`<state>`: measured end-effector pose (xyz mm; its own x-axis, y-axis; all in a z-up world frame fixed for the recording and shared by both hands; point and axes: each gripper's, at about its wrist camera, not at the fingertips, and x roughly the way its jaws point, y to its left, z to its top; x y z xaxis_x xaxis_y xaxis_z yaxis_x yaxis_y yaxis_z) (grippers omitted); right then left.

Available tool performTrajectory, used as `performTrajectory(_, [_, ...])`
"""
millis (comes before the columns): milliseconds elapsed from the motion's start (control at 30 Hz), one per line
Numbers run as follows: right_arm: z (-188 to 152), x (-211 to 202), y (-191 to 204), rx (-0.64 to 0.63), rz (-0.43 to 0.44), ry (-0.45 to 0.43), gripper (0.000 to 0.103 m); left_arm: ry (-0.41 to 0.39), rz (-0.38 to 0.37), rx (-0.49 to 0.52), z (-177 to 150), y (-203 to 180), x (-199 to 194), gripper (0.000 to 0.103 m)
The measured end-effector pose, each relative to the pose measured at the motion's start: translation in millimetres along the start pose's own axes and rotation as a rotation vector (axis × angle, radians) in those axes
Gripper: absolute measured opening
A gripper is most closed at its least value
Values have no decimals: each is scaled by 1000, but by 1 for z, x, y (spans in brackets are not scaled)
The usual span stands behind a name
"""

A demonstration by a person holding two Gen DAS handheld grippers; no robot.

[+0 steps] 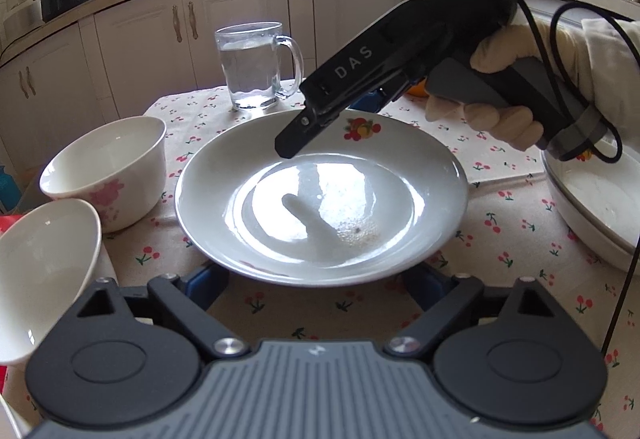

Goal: Organize plates and bowls
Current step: 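Close the right tool on the plate rim and lift it, then carry the flower-print plate with the right tool over the plate stack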

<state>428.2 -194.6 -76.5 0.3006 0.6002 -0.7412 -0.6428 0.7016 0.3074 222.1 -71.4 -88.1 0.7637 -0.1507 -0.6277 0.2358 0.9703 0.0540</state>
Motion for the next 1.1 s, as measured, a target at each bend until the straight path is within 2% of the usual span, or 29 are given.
performTrajectory(433, [-23,-18,5,61,17,2,79,-4,0,108,-6,-2,-14,93])
performTrajectory(1100, [-59,-75,41,106,-5,-42,79,-23,-87,193,-12,-8,-58,93])
